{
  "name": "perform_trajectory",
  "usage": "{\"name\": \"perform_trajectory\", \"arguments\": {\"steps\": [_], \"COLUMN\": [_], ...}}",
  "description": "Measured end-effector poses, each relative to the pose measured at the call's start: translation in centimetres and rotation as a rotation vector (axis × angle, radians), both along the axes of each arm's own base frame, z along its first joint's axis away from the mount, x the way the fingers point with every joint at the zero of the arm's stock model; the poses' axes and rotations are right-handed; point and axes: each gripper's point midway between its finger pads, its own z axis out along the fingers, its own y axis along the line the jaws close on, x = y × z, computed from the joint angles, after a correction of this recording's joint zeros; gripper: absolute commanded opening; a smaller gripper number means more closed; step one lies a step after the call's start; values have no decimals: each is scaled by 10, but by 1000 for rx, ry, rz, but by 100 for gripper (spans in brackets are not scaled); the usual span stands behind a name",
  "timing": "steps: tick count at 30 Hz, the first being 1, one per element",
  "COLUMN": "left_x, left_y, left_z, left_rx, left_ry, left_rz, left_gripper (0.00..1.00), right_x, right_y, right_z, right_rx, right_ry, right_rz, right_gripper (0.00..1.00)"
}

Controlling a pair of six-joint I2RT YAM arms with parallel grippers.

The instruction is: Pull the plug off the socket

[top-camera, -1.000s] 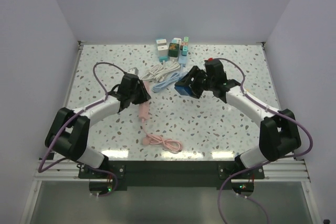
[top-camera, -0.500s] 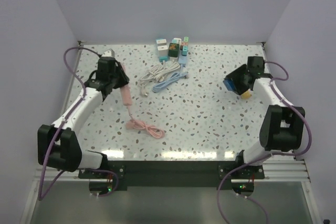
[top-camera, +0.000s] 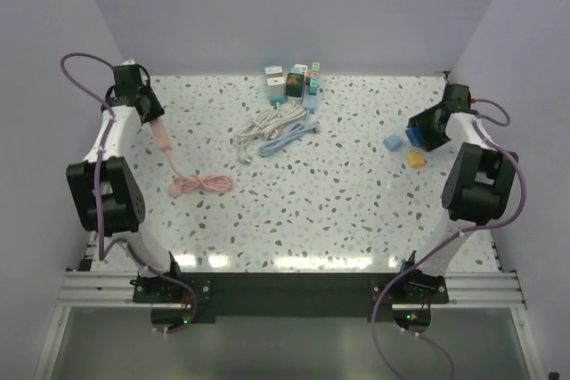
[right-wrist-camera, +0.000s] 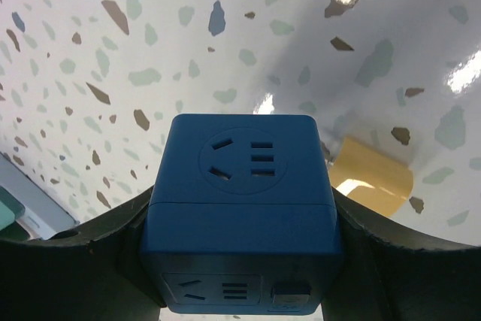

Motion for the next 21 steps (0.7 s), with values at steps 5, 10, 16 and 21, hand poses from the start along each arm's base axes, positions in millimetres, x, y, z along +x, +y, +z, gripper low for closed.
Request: {"name": "perform_trajectory", "arguments": {"steps": [5,10,16,21], "left_x": [42,98,136,144], "left_y": [16,22,19,17], "left_z": [-29,-40,-62,-90], "left_rx": [18,22,-3,-26], "left_ry": [59,34,5,32], "left_rz": [-30,-80,-138,-156], "left_gripper": [0,0,30,59], "right_x": [13,14,17,15], "right_y": [-12,-8,-4,0], "right_z": [-13,-20,-19,-21], "right_rx": [5,23,41,54], "right_ry": [26,37,23,23], "right_rz": [-12,-1,21,41], "right_gripper": [0,1,18,35]}}
